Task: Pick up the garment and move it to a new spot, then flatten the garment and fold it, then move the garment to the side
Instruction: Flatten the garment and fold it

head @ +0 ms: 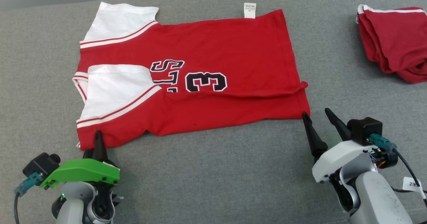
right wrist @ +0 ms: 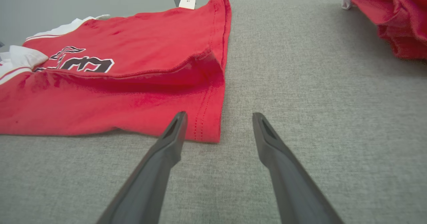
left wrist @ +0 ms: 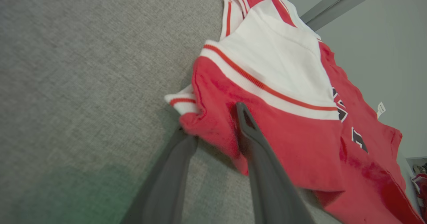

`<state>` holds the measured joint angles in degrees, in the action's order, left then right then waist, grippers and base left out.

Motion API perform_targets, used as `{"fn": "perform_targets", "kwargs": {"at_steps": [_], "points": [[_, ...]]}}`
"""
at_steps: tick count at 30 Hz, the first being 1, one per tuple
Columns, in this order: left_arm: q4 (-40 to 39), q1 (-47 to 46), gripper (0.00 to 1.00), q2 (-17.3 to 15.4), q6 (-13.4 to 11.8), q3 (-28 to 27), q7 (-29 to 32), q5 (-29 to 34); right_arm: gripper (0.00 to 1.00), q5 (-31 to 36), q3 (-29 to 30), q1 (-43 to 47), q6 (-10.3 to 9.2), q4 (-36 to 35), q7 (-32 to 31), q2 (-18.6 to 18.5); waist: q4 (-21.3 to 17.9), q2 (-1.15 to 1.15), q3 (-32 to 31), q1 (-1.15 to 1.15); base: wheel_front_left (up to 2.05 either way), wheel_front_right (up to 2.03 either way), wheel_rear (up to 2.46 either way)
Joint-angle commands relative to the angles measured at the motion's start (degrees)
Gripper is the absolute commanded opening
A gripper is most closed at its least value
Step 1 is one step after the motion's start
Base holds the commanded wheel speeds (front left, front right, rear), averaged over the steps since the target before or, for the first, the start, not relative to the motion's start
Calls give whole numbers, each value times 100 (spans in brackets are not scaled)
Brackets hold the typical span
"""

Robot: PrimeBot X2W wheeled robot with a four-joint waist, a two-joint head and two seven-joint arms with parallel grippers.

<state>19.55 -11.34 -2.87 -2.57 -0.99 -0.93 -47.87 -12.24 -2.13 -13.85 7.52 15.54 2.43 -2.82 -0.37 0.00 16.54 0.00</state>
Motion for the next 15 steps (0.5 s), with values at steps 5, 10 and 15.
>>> {"fn": "perform_targets", "kwargs": {"at_steps": [5,10,15], "points": [[-3,-169,0,-54,214,-19,-306,52,100,-162,-31,-272,-7,395,-179,-19,73,0,22,0,0,0,0],[-73,-270,0,-49,339,84,-483,108,100,-137,-114,-563,-7,903,-439,-19,189,0,18,0,0,0,0],[-197,-327,0,-40,403,217,-568,158,31,-307,-300,-710,-4,1154,-745,-2,267,0,-16,0,0,0,0]]}}
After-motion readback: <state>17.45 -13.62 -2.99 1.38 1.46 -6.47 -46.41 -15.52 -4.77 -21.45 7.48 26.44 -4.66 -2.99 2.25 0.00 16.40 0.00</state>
